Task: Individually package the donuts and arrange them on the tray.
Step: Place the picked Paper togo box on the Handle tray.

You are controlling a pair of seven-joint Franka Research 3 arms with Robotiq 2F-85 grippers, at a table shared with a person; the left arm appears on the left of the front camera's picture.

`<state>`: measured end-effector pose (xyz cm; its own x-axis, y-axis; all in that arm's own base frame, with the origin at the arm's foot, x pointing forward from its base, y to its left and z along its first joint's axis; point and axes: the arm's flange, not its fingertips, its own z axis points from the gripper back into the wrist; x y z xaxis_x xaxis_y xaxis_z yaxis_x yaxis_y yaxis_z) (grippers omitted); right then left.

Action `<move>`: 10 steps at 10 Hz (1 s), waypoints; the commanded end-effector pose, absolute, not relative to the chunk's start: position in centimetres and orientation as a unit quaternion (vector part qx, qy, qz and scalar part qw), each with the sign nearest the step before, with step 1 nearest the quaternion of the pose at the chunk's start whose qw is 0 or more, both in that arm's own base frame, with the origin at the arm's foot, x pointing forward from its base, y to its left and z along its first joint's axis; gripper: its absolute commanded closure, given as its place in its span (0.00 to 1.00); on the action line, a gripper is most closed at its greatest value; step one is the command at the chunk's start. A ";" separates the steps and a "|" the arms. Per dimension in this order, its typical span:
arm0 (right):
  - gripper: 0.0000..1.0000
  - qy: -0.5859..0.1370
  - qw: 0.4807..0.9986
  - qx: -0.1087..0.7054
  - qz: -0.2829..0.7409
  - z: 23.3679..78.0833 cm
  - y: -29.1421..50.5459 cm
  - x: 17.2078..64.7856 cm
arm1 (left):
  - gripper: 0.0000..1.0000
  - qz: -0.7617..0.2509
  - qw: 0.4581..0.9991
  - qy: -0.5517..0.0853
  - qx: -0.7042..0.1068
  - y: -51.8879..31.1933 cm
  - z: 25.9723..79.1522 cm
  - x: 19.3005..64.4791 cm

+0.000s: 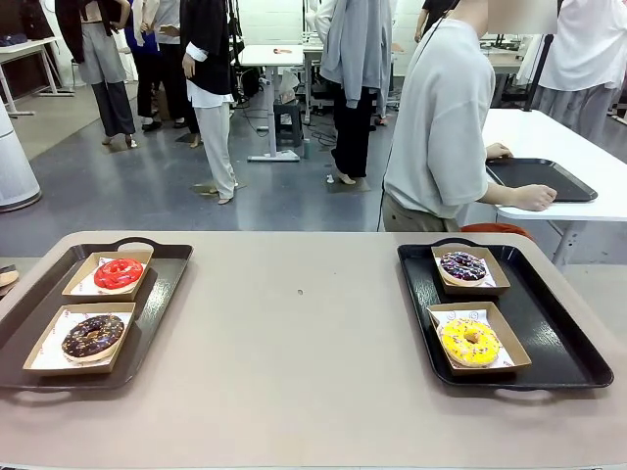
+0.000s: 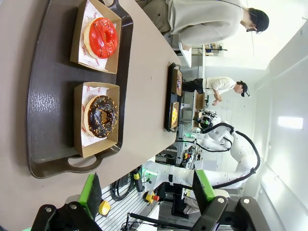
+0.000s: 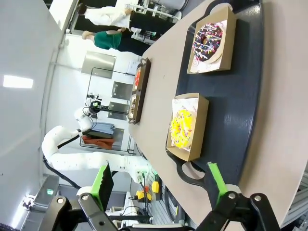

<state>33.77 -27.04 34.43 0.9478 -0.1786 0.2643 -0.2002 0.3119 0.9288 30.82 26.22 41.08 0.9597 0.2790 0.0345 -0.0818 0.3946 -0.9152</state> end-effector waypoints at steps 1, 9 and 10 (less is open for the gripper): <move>0.00 -0.153 0.797 0.584 0.013 34.5 -27.1 33.8 | 0.00 0.112 0.829 -0.096 -0.539 26.3 41.3 30.8; 0.00 -0.153 0.797 0.584 0.013 34.5 -27.1 33.8 | 0.00 0.112 0.829 -0.096 -0.539 26.3 41.3 30.8; 0.00 -0.153 0.797 0.584 0.013 34.5 -27.1 33.8 | 0.00 0.112 0.829 -0.096 -0.539 26.3 41.3 30.8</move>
